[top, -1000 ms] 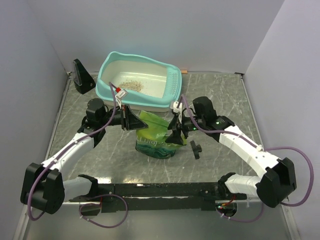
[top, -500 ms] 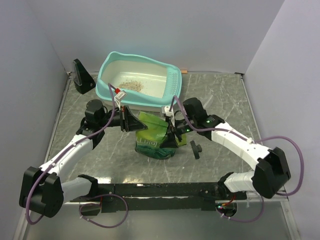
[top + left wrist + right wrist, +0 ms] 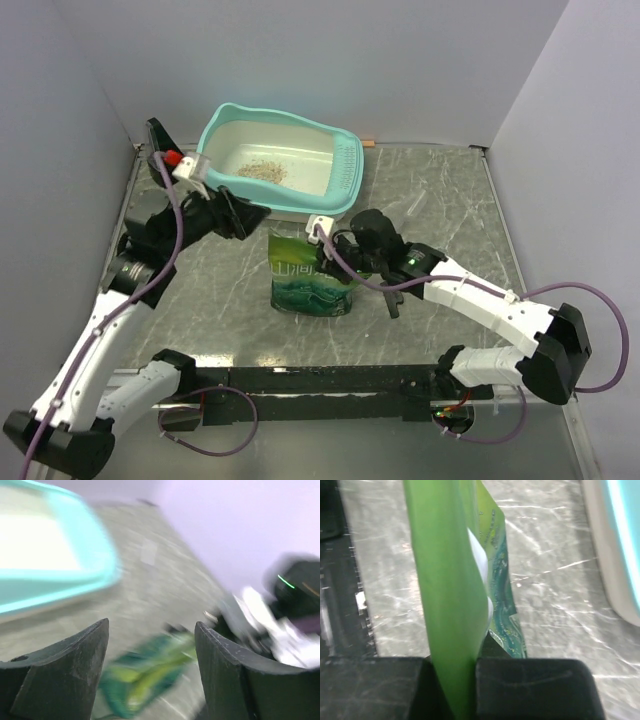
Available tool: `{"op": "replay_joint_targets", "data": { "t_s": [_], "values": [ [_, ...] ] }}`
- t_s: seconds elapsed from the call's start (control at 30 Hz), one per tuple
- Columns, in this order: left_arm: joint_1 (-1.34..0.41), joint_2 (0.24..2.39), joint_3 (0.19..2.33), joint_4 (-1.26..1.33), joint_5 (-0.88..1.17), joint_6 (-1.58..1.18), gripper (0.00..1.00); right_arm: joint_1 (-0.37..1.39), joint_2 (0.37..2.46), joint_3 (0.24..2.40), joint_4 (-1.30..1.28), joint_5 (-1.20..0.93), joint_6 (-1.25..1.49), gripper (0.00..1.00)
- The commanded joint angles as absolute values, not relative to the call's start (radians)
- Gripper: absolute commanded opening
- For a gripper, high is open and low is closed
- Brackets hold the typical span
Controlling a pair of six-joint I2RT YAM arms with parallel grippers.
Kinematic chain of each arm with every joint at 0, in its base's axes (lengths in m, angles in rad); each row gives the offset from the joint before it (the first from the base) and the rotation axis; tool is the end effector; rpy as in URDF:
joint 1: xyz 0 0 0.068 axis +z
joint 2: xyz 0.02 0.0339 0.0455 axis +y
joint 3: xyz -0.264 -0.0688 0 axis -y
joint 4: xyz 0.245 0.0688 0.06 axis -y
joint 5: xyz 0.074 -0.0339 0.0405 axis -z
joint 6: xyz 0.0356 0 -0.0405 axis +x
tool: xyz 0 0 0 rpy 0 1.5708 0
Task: Fill the litter box with clean litter
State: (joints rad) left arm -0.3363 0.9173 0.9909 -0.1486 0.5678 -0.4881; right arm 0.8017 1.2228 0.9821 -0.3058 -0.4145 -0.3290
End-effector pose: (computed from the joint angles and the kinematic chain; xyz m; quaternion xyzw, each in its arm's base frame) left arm 0.1854 -0.0851 0.3932 0.1366 0.7162 -0.4497 0.5159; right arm 0.1798 0.2063 0.3061 -0.5421 0.6663 0.2867 0.4242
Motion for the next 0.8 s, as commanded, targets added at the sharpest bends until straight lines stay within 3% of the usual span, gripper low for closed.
{"op": "replay_joint_targets", "data": {
  "t_s": [0.0, 0.17, 0.53, 0.77],
  "values": [
    [-0.336, 0.842, 0.999, -0.397, 0.053, -0.394, 0.75, 0.885, 1.170, 1.118, -0.120, -0.157, -0.344, 0.00],
    [-0.334, 0.729, 0.830, -0.315, -0.054, -0.437, 0.77, 0.963, 1.216, 1.193, -0.084, -0.051, -0.360, 0.00],
    [-0.334, 0.736, 0.841, -0.362, -0.067, -0.434, 0.77, 1.057, 1.270, 1.170, 0.150, 0.182, -0.385, 0.00],
    [-0.334, 0.723, 0.836, -0.368, -0.078, -0.437, 0.77, 1.068, 1.270, 1.181, 0.164, 0.213, -0.319, 0.00]
  ]
}}
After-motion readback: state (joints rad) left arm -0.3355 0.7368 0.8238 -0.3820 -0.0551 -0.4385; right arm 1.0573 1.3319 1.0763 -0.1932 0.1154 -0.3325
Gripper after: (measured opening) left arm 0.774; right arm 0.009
